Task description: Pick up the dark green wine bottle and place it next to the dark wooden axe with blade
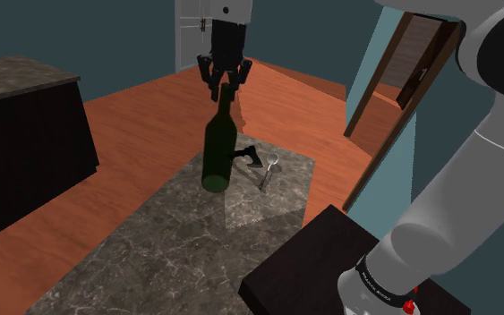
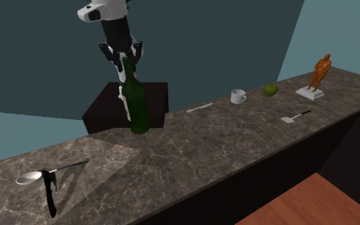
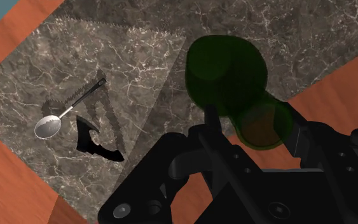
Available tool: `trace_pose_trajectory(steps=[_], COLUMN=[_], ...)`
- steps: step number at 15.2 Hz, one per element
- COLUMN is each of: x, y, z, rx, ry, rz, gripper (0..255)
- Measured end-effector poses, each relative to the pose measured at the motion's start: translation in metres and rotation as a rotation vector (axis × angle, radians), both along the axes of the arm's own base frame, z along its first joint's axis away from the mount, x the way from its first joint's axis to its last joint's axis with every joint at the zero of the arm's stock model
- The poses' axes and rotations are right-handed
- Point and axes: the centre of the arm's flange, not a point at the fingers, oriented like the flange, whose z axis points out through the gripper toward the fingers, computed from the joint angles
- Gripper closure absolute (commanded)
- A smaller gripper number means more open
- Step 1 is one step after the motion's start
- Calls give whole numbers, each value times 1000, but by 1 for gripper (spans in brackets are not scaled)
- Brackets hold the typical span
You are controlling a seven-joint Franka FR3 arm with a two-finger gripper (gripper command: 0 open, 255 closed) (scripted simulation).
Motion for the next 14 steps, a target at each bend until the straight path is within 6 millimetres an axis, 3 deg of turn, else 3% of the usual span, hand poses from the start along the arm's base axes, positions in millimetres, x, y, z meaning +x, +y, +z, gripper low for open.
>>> trace_pose_trajectory(steps=[14], x=[58], y=[-177], z=[-1], rx=[0], ry=[-1], rz=[1], gripper=[255])
